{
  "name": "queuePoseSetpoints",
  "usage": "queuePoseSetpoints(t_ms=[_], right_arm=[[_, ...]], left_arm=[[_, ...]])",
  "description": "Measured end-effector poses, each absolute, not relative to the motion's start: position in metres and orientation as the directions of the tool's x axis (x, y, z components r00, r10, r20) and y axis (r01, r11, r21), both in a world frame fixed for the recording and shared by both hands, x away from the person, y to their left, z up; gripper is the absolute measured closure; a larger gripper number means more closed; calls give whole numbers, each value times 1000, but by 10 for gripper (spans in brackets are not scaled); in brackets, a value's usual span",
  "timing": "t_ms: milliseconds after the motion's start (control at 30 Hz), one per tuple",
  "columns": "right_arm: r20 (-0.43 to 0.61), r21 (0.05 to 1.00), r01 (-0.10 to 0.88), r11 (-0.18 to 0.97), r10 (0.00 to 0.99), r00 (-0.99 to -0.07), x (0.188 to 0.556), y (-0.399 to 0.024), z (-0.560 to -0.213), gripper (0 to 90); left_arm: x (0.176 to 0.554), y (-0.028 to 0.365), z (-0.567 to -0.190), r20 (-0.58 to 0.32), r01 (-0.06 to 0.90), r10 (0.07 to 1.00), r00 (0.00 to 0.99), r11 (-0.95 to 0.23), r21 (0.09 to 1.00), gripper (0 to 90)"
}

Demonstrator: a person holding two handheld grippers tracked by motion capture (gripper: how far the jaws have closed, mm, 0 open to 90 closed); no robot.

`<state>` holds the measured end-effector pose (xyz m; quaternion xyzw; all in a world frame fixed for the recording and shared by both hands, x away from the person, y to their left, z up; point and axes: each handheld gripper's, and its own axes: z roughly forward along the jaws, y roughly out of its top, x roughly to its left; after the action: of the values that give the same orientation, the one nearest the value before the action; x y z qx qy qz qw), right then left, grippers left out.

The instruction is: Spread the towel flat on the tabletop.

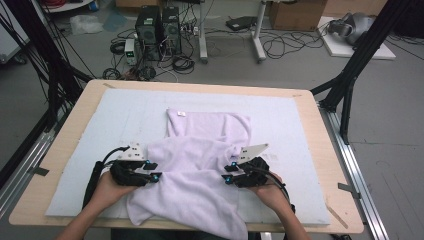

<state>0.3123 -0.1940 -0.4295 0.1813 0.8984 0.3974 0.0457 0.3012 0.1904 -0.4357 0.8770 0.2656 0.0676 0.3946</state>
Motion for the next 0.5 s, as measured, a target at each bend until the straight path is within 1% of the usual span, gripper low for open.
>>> queuePoseSetpoints(t_ms=[33,67,100,133,167,233,267,400,500], right_arm=[[68,721,296,627,361,-930,314,-193,-433,669],[69,711,298,636,359,-931,314,-192,-437,709],[81,704,306,641,356,-931,313,-191,-439,762],[104,717,310,625,344,-933,313,-190,-442,820],[108,716,306,628,333,-937,312,-191,-441,844],[125,728,305,614,318,-940,310,-194,-437,850],[117,738,299,605,321,-940,308,-196,-434,850],[95,766,267,584,308,-947,291,-205,-418,850],[84,791,243,562,294,-952,274,-210,-408,850]], left_arm=[[301,190,-439,-112,413,504,856,-539,734,637],[300,190,-440,-125,418,505,854,-522,743,694],[298,190,-440,-125,417,505,854,-522,744,721],[298,190,-440,-125,417,505,854,-522,744,755],[295,190,-437,-106,402,502,859,-532,745,794],[290,192,-432,-98,395,499,861,-534,748,835],[290,192,-432,-98,395,499,861,-534,748,841],[270,199,-421,-99,378,485,869,-523,764,866],[256,203,-415,-108,375,476,873,-511,773,867]])
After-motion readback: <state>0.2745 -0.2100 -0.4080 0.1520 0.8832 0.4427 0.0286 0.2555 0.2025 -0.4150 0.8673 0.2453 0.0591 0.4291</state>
